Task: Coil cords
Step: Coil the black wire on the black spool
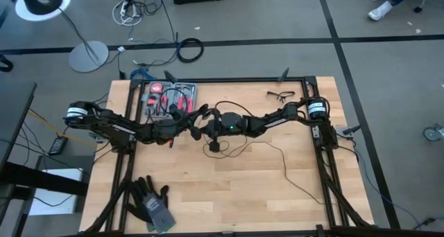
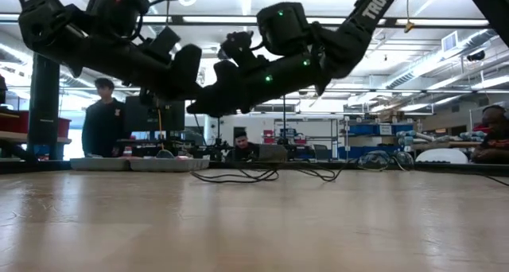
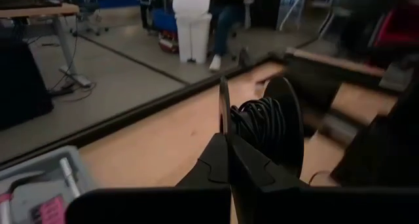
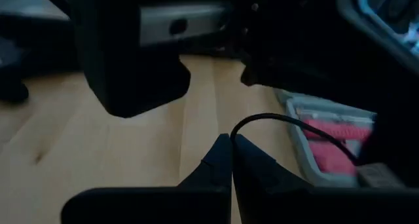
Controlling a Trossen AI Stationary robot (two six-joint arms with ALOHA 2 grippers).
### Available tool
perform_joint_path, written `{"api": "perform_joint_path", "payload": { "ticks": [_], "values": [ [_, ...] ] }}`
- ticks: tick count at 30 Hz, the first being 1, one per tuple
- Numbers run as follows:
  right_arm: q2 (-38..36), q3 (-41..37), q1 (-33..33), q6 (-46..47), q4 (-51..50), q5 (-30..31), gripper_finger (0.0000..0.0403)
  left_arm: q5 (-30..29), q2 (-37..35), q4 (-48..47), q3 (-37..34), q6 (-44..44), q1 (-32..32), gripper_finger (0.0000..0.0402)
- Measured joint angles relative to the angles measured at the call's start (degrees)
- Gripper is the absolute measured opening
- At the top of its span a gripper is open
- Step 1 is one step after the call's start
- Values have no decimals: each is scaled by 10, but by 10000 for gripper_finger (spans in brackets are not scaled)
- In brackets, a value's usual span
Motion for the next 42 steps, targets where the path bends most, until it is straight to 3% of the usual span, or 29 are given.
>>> {"api": "perform_joint_path", "payload": {
  "ticks": [11, 21, 32, 39, 42],
  "values": [
    [-96, 2, -8, -19, -148, 101, 0, 4, 0, -89, 1, -16, 0, 0],
    [-134, -46, -39, 35, -198, 178, 0, 36, -1, -63, 0, -34, -2, 0],
    [-141, -145, -43, 92, -87, 116, 35, 62, -13, 37, -4, -33, -2, 0],
    [-141, -200, -42, 142, -58, 113, 63, 37, -13, 77, -4, -29, -3, 0],
    [-142, -235, -37, 160, 5, 102, 65, 33, -12, 97, -4, -16, -4, 0]
  ]
}}
